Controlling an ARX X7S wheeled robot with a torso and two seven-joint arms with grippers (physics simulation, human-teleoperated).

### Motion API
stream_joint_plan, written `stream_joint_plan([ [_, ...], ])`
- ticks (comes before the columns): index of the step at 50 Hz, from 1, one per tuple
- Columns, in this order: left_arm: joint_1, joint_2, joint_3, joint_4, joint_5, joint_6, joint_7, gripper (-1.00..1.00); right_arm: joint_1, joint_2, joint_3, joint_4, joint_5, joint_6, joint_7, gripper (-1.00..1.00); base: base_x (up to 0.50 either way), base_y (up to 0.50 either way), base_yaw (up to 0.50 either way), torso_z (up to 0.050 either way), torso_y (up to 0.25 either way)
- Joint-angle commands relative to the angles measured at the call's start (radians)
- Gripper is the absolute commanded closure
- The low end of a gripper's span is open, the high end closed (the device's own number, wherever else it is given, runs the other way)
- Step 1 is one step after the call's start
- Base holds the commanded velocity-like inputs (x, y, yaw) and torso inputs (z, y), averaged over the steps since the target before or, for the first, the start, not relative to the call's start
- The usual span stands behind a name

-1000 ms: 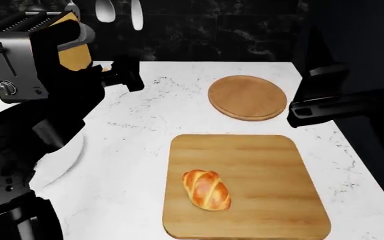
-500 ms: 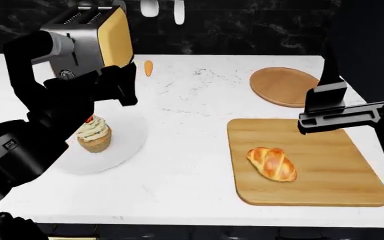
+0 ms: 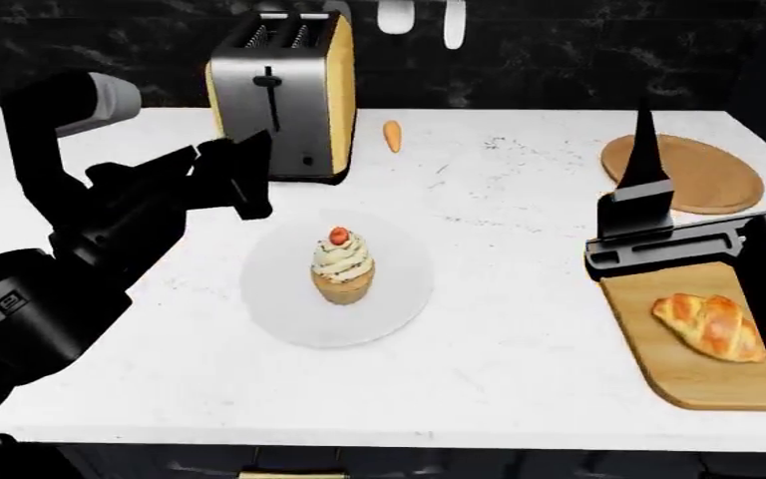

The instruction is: From the different types of pastries on the counter, select a croissant and place it on the cutting board. Then retrieve a jar of jam from the cabinet and place it alongside the croissant on the cutting board.

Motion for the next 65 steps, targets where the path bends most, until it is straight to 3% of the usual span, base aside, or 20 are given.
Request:
stream_joint_plan([
  [1,0.011,-0.007,0.003,-0.001,-0.01,0.011,-0.001,-1.0,-0.009,-0.015,-0.015,-0.009,-0.03,0.005,-0.022,-1.0,-0.01,0.5,0.0,0.0,0.0],
  [34,0.024,-0.025,0.007,0.021,-0.054,0.025,-0.026,-1.0,-0.051,-0.019,-0.008,-0.032,-0.104,-0.017,-0.076,-1.0,0.06,0.5,0.0,0.0,0.0],
  [43,0.023,-0.027,0.009,0.024,-0.067,0.024,-0.038,-1.0,-0.116,-0.091,0.135,0.043,-0.17,-0.178,-0.166,-1.0,0.1,0.22,0.0,0.0,0.001],
  [53,0.011,-0.034,-0.019,0.037,-0.116,0.001,-0.079,-1.0,0.206,-0.236,0.038,0.261,-0.091,-0.22,-0.142,-1.0,0.0,0.0,0.0,0.0,0.0],
  [59,0.016,-0.038,-0.015,0.037,-0.124,0.005,-0.077,-1.0,0.403,-0.241,-0.028,0.375,-0.037,-0.169,-0.079,-1.0,0.0,0.0,0.0,0.0,0.0],
  [65,0.023,-0.034,-0.008,0.035,-0.131,0.011,-0.076,-1.0,0.457,-0.279,-0.097,0.471,-0.205,-0.165,-0.161,-1.0,0.0,0.0,0.0,0.0,0.0],
])
